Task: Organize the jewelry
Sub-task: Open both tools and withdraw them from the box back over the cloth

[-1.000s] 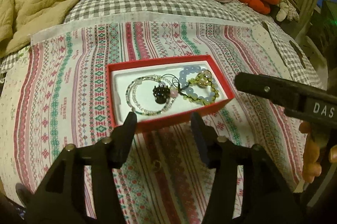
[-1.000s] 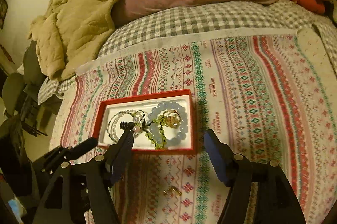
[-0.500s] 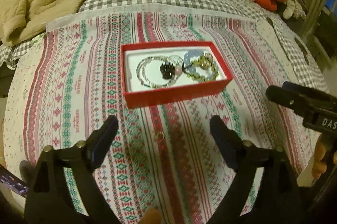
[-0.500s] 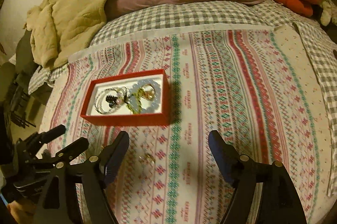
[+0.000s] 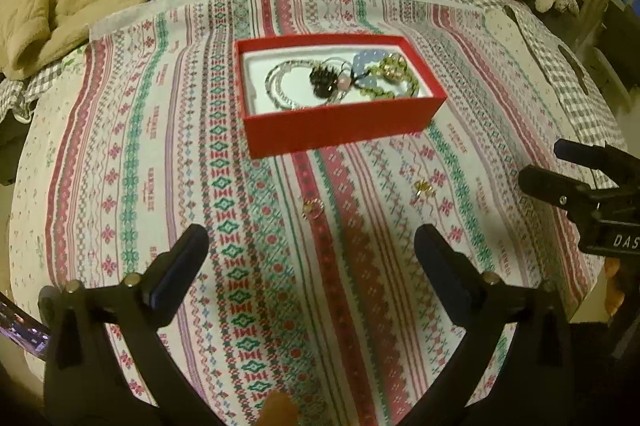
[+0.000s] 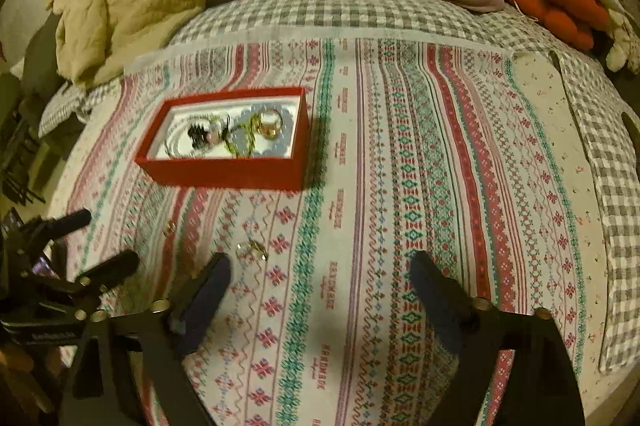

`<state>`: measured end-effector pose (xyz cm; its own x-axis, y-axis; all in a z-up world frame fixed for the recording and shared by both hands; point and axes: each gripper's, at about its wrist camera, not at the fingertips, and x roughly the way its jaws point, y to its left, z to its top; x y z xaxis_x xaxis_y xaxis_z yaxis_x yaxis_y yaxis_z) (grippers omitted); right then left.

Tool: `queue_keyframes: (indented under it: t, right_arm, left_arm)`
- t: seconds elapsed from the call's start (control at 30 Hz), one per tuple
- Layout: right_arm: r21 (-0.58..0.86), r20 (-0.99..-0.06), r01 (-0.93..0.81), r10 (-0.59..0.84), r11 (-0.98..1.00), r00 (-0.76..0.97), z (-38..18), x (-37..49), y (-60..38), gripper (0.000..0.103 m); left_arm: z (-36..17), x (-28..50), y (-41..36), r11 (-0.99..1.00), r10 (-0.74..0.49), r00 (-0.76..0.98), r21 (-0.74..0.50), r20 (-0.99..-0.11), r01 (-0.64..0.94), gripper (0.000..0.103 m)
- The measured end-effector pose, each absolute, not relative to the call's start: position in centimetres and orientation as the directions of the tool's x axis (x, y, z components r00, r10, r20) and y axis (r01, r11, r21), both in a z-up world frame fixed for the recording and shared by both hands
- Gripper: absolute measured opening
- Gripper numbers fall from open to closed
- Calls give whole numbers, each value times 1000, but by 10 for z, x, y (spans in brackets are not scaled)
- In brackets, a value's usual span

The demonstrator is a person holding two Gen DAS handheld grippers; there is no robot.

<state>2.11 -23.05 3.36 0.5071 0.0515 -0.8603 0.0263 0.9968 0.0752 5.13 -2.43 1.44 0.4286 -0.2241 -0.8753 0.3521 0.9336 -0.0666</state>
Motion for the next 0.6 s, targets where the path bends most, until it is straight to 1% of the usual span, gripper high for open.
queue_keyframes:
  t: [0.33,0.47,0.6]
  right_arm:
    - [29,-913,12,21,1000,408,3,20,-224,95]
    - [8,-937,34,-5,999,350,-12,24,-228,95]
    - [-1,-944,43,-15,999,331,-19,26,-231,95]
  left_arm:
    - [-14,51,-5,936,-204,373,-68,-905,346,102]
    - [-32,51,-2,934,-182,345,-52,-921,354,102]
    - [-44,51,-5,925,-164,341,-24,-926,379,102]
